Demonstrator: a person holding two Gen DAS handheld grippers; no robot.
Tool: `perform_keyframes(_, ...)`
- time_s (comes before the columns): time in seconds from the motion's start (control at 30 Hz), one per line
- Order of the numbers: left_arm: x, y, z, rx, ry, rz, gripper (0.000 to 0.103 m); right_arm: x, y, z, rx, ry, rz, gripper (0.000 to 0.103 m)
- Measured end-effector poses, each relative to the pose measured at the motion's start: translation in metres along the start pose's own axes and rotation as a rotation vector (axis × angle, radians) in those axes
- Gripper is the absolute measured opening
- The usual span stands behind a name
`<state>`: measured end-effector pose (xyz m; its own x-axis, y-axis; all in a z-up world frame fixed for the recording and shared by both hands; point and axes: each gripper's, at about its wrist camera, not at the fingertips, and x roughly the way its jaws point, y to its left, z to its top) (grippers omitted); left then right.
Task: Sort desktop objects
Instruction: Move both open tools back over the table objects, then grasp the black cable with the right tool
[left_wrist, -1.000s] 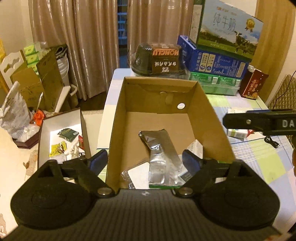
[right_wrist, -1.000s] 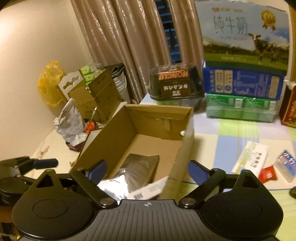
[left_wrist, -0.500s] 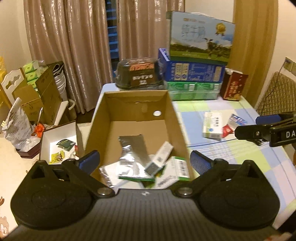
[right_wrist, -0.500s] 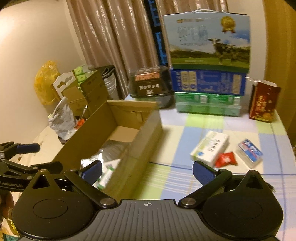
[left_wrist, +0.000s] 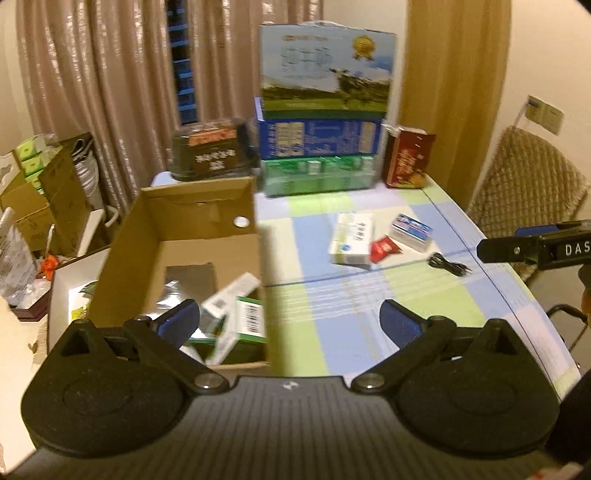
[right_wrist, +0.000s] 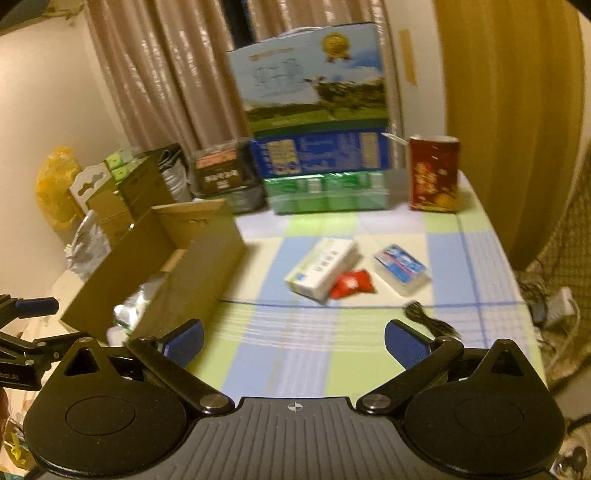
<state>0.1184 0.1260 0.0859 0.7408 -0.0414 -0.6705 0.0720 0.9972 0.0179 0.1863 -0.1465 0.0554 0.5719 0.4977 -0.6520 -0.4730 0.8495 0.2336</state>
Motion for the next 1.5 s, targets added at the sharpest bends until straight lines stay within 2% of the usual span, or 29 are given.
perform_keyframes(0.17,0.008,-0.027,-0.006,0.005,0.021,-0.049,0.102,-0.014,-0.030,-0.018,0.015,0.002,-0.029,0.101)
perform_keyframes(0.4,0.017,-0.064,-0.017,0.062,0.045,-0.105,0.102,-0.025,-0.064,-0.050,-0.021,-0.002,-0.108,0.101)
perform_keyframes(0.63,0.037,-0.085,-0.017,0.077,0.074,-0.135,0.102,-0.021,-0.087,-0.062,-0.038,0.000,-0.136,0.101)
perform_keyframes(0.87,0.075,-0.097,-0.015,0.097,0.139,-0.145,0.102,0.002,-0.105,-0.058,-0.102,0.031,-0.139,0.101)
perform_keyframes(1.0,0.099,-0.103,-0.007,0.132,0.141,-0.137,0.102,0.018,-0.119,-0.052,-0.123,0.047,-0.143,0.101)
perform_keyframes(1.2,0.140,-0.103,0.018,0.111,0.142,-0.130,0.102,0.047,-0.135,-0.039,-0.210,0.062,-0.136,0.101)
perform_keyframes(1.3,0.162,-0.104,0.031,0.135,0.135,-0.123,0.102,0.065,-0.140,-0.031,-0.269,0.068,-0.118,0.101)
perform_keyframes(1.5,0.213,-0.108,0.057,0.176,0.187,-0.104,0.101,0.106,-0.150,-0.013,-0.351,0.108,-0.083,0.101)
